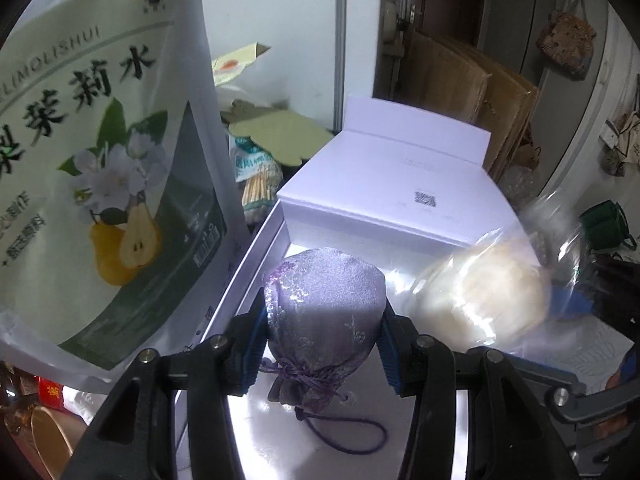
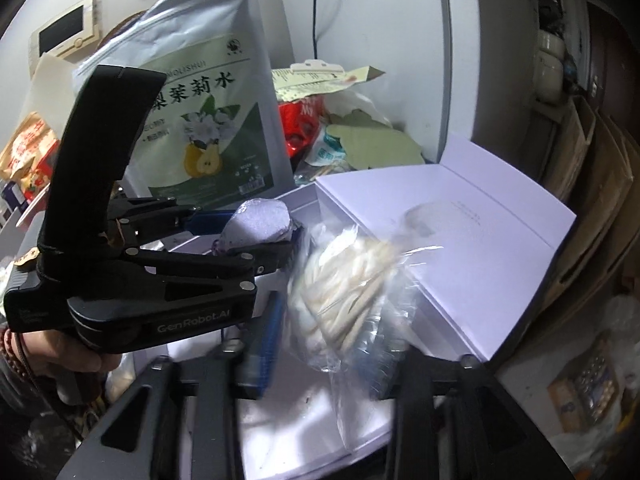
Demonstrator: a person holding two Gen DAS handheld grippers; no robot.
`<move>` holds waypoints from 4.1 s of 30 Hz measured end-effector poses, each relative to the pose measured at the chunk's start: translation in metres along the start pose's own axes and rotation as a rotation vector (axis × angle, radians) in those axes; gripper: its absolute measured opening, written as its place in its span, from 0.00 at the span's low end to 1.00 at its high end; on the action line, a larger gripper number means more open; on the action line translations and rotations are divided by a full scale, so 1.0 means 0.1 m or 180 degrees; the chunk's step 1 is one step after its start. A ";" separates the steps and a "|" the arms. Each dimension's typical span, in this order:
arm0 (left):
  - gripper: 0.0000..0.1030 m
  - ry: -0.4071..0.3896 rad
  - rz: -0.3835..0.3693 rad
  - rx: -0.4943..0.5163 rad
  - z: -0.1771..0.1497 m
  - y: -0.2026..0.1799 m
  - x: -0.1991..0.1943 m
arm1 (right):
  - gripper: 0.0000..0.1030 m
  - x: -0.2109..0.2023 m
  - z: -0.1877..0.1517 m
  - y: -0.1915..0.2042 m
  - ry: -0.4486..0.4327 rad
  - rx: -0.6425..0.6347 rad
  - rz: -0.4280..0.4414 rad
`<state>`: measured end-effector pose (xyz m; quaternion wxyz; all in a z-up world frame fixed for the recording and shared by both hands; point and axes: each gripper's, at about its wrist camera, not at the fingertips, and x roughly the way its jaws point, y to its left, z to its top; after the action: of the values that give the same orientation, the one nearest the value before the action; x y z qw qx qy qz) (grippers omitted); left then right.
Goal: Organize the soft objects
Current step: 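Lower both items into the white box and open both grippers, then move both tools back over the snack packets on the counter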
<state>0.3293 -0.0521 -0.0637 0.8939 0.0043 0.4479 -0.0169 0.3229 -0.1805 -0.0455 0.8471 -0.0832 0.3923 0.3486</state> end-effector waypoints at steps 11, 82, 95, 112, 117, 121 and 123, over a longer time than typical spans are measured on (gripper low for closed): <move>0.64 -0.0070 0.0198 -0.0094 0.03 0.06 -0.18 | 0.50 -0.05 0.00 -0.07 0.0041 0.0063 -0.0233; 0.88 -0.0954 0.0259 -0.0103 -1.85 0.13 -2.84 | 0.76 -1.98 -1.16 1.98 -0.0929 -0.0306 -0.0304; 0.88 -0.0633 0.0189 -0.0306 -2.38 0.28 -2.54 | 0.76 -1.50 -1.62 2.19 -0.0403 -0.0399 0.0031; 0.88 -0.0085 0.0065 -0.0647 -2.74 0.50 -1.77 | 0.76 -0.96 -1.98 2.07 -0.0017 -0.0191 0.0049; 0.88 0.0059 0.0118 -0.0695 -2.75 0.53 -1.53 | 0.76 -0.86 -2.02 1.98 0.0046 -0.0093 0.0008; 0.88 0.0187 0.0133 -0.0725 -2.72 0.58 -1.37 | 0.76 -0.77 -2.03 1.93 0.0120 -0.0059 -0.0004; 0.88 0.0224 0.0138 -0.0752 -2.71 0.60 -1.32 | 0.76 -0.73 -2.04 1.90 0.0156 -0.0024 0.0008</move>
<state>0.0353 0.0173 -0.1213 0.8721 -0.0908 0.4777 0.0554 0.0423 -0.1623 -0.1059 0.8365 -0.0945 0.4118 0.3489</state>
